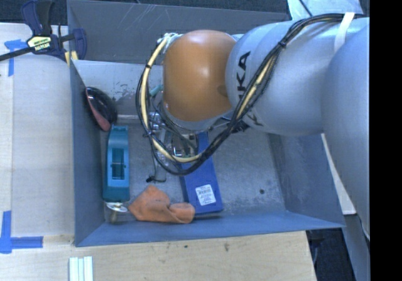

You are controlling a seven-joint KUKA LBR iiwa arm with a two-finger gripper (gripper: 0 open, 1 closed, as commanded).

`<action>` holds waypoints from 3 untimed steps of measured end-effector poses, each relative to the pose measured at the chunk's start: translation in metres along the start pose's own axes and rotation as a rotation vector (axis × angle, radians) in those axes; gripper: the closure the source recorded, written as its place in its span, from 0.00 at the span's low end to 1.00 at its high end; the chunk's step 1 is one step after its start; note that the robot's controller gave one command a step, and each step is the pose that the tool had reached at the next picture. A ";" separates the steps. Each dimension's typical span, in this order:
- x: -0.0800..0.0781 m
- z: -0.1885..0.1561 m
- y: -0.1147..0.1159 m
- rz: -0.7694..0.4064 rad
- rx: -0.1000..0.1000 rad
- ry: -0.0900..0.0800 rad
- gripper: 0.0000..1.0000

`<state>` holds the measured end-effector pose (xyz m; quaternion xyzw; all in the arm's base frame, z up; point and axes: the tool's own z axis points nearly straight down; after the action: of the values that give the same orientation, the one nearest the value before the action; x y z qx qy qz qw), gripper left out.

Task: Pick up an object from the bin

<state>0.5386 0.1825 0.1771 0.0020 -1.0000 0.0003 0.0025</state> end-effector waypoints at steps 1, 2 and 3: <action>-0.002 -0.005 -0.001 0.004 -0.002 -0.008 0.00; 0.025 0.035 -0.017 -0.066 -0.001 -0.009 0.00; 0.029 0.047 -0.020 -0.075 0.001 -0.002 0.00</action>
Offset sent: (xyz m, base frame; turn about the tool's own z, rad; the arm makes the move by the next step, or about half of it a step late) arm -0.0361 -0.0245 -0.0523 -0.0920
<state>0.5097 0.1620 0.1307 0.0395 -0.9992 0.0007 0.0013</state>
